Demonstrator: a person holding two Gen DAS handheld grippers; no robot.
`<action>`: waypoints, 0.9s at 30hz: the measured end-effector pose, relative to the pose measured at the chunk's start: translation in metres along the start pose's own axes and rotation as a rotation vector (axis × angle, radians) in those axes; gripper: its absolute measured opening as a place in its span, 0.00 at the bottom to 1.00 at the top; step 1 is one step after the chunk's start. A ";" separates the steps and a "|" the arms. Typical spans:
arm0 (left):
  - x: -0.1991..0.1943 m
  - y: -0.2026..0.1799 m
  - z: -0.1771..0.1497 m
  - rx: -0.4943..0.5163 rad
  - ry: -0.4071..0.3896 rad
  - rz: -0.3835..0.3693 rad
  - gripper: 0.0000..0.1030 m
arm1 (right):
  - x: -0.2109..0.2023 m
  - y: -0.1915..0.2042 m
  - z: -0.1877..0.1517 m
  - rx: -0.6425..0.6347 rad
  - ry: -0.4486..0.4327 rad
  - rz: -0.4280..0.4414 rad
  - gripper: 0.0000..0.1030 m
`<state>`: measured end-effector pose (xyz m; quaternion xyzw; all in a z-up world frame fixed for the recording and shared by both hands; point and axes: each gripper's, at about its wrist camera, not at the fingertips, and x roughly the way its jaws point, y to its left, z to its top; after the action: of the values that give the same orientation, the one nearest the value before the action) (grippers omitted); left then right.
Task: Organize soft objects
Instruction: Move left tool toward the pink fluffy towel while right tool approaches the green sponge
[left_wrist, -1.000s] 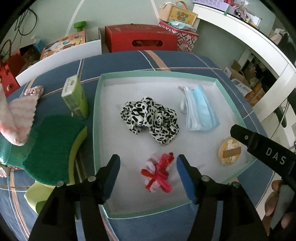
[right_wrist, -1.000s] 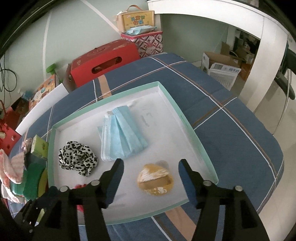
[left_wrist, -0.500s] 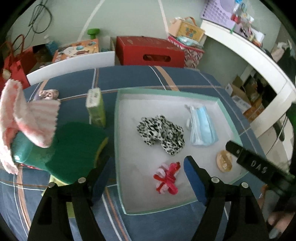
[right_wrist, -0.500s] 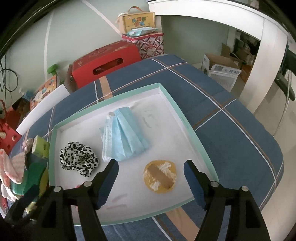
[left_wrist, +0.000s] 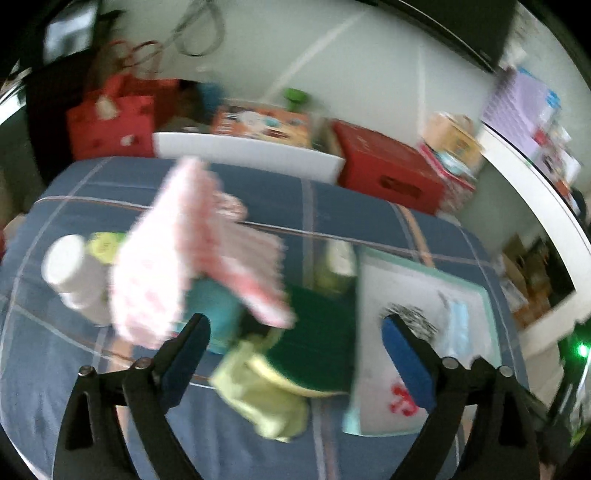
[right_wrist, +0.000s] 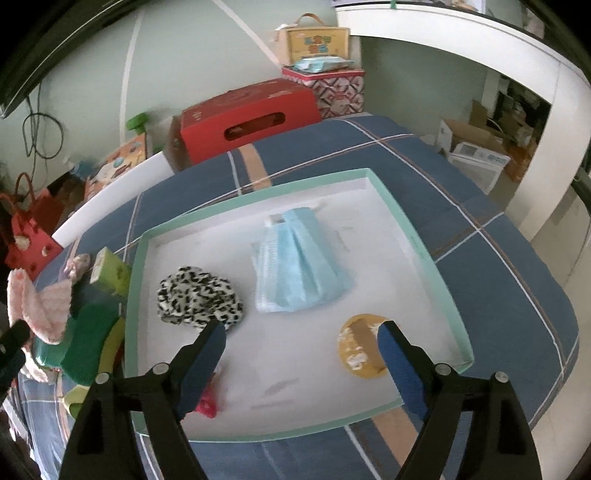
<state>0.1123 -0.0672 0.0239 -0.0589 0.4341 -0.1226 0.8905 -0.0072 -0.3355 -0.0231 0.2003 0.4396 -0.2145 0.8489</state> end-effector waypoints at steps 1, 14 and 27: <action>-0.001 0.010 0.003 -0.024 -0.003 0.016 0.96 | 0.000 0.003 -0.001 -0.006 0.001 0.005 0.84; 0.006 0.064 0.019 -0.124 -0.001 0.098 0.96 | -0.010 0.077 -0.007 -0.121 0.033 0.192 0.84; 0.014 0.098 0.046 -0.191 -0.022 0.067 0.97 | -0.002 0.169 0.007 -0.257 0.105 0.270 0.84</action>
<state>0.1727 0.0234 0.0210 -0.1303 0.4358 -0.0503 0.8891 0.0879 -0.1991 0.0079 0.1583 0.4763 -0.0301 0.8644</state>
